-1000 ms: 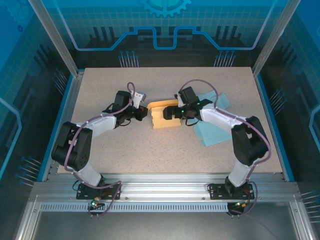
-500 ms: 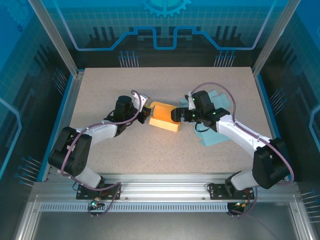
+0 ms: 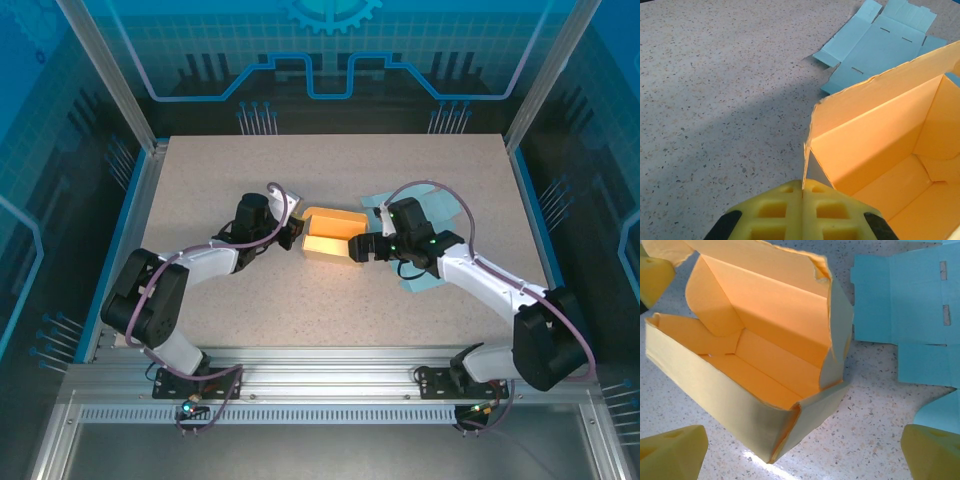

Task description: Fold the paper box

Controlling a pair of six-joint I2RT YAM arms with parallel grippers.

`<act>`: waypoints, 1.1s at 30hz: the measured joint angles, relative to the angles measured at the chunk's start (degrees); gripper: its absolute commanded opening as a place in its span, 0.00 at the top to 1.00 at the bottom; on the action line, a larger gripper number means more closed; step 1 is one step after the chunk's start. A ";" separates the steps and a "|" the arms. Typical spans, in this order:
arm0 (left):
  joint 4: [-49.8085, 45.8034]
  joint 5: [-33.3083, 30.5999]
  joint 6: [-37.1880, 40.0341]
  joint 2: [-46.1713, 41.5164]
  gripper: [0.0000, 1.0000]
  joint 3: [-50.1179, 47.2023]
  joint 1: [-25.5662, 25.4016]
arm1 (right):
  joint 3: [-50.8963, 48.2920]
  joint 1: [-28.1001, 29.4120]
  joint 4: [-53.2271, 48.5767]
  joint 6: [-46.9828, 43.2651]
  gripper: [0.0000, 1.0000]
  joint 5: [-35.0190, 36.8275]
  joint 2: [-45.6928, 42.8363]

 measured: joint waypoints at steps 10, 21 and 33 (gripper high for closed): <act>-0.35 -0.24 0.00 0.63 1.00 0.39 -0.28 | 2.43 0.00 1.44 -0.35 0.07 1.79 6.21; -2.27 0.17 -0.68 0.17 1.00 0.55 -0.37 | 2.71 0.07 2.93 2.23 0.07 7.87 6.80; -16.72 4.57 -10.49 -1.92 1.00 6.40 -0.44 | 2.71 2.64 3.78 3.06 0.07 13.75 6.86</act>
